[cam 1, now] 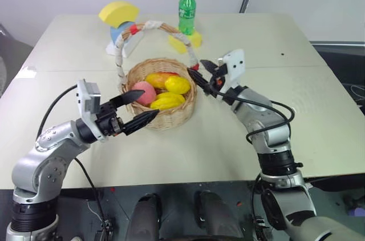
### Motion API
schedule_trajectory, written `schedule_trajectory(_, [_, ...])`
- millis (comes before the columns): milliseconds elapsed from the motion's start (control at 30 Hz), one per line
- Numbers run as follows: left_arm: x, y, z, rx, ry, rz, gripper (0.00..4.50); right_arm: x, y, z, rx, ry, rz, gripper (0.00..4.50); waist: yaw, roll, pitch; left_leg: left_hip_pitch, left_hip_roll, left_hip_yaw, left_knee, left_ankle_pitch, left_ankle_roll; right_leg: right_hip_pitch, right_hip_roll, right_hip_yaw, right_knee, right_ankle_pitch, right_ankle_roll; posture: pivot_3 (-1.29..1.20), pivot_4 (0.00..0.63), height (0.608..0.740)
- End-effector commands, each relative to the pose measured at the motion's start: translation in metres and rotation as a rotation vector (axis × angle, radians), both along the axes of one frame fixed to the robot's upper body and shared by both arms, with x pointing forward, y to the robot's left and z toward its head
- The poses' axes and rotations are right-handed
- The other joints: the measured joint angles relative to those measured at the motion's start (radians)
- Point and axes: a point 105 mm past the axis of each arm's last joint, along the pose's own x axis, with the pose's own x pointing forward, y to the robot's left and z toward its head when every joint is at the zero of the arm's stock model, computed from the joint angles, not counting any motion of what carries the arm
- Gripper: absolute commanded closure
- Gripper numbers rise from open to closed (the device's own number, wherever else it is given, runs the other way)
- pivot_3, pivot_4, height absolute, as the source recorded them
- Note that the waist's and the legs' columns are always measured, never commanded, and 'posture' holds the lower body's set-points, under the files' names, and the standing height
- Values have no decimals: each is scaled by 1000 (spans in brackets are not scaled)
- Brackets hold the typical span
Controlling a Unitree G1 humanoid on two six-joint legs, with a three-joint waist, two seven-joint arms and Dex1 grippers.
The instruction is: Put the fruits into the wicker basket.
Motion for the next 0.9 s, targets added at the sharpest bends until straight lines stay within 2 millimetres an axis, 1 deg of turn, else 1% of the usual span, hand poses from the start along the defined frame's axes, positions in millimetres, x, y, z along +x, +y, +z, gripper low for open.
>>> schedule_trajectory(33, [-5,-2,8,-3,-53,-8,89,-10,0,21,54,-80,34,3999,-1,0,0,0,0,0,0,0,0,0,0,0,0,0,0,0,150,740])
schedule_trajectory(67, [-5,-3,7,-4,-52,-8,89,-11,0,23,59,-85,35,4472,-1,0,0,0,0,0,0,0,0,0,0,0,0,0,0,0,150,740])
schedule_trajectory(167, [-5,-4,6,-5,-51,-12,89,-14,-8,30,68,-112,10,4472,-1,0,0,0,0,0,0,0,0,0,0,0,0,0,0,0,150,740])
schedule_trajectory(233, [-4,-5,6,-8,-53,-16,89,-13,-23,35,69,-135,-47,4472,-1,0,0,0,0,0,0,0,0,0,0,0,0,0,0,0,150,740])
schedule_trajectory(300, [-3,-7,6,-9,-54,-26,89,-9,-59,43,52,-178,-196,4472,3,0,0,0,0,0,0,0,0,0,0,0,0,0,0,0,150,740])
schedule_trajectory(433, [-2,-10,6,-13,-53,-46,89,-8,-127,53,29,-229,-457,4472,15,0,0,0,-2,0,0,0,0,0,-2,0,-1,0,0,0,150,740])
schedule_trajectory(533, [0,-14,5,-16,-51,-70,89,-11,-175,52,-14,-244,-639,4472,21,0,0,0,-2,1,0,0,0,0,-2,0,-1,0,0,0,150,740])
schedule_trajectory(600, [2,-18,4,-19,-51,-89,89,-12,-200,49,-35,-242,-737,4472,22,0,0,0,-2,1,0,0,0,0,-2,0,-1,0,0,0,150,740])
schedule_trajectory(700, [5,-24,4,-19,-53,-117,89,-12,-217,42,-64,-228,-807,4472,16,1,0,0,-2,1,0,0,0,0,-1,1,-1,0,0,0,150,740])
schedule_trajectory(867, [9,-29,5,-20,-58,-139,89,-13,-228,31,-52,-191,-843,4472,-1,3,1,0,-1,1,0,0,0,0,0,1,0,0,0,0,150,740])
schedule_trajectory(900, [10,-29,5,-20,-59,-139,89,-14,-229,29,-45,-185,-842,4058,-2,3,1,0,-1,0,0,0,0,0,1,1,0,0,0,0,150,740])
